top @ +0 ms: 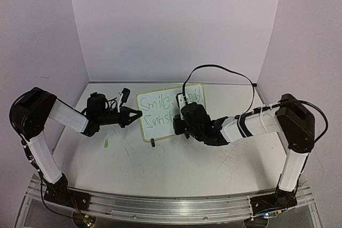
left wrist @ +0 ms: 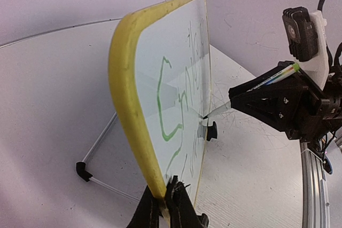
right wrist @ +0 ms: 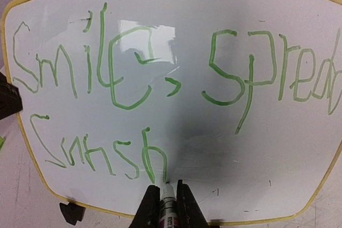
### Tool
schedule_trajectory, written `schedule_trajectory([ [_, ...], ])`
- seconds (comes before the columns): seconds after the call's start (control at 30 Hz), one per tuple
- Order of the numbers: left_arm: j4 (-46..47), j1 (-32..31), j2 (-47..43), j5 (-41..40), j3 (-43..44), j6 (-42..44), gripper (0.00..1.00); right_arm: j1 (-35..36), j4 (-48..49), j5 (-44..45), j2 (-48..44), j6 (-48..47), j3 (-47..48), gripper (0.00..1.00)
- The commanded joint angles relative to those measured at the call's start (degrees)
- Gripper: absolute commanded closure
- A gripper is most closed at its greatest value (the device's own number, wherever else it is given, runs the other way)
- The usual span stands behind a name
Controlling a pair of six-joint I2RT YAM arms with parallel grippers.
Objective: Write a sentence on the whiteboard
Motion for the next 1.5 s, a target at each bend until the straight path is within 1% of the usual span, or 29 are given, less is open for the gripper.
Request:
schedule_trajectory([
  [0.0,-6.9,0.2,2.2,-6.5,0.2,6.7,1.0,-0.5,0.8,0.4,-5.4,-0.8,1.6,1.0],
  [0.1,-6.9,0.2,1.9,-6.6,0.0,6.7,1.0,-0.8,1.1,0.7,-6.5,-0.9,1.3,1.0],
  [0.43,-7.0,0.2,2.0,-6.5,0.0,6.7,1.0,-3.3,2.3,0.1,-5.7,-1.9,0.5,1.0],
  [0.67,-7.0,0.1,2.3,-6.6,0.3,6.7,1.0,-3.3,3.0,-1.5,-4.3,-2.8,1.8,1.0],
  [0.8,-7.0,0.2,2.1,-6.5,0.1,6.7,1.0,-3.3,4.3,-4.0,-3.4,-2.9,2.5,1.0],
  [1.07,-7.0,0.2,2.2,-6.6,0.3,6.7,1.0,-3.1,5.0,-5.3,-1.7,-3.2,4.3,1.0],
  [1.3,-7.0,0.2,2.1,-6.6,0.2,6.7,1.0,-3.0,3.2,-2.6,0.0,-2.1,4.8,1.0],
  [1.47,-7.0,0.2,2.2,-6.6,0.2,6.7,1.0,-3.1,2.3,-0.5,-1.4,-1.6,3.0,1.0],
])
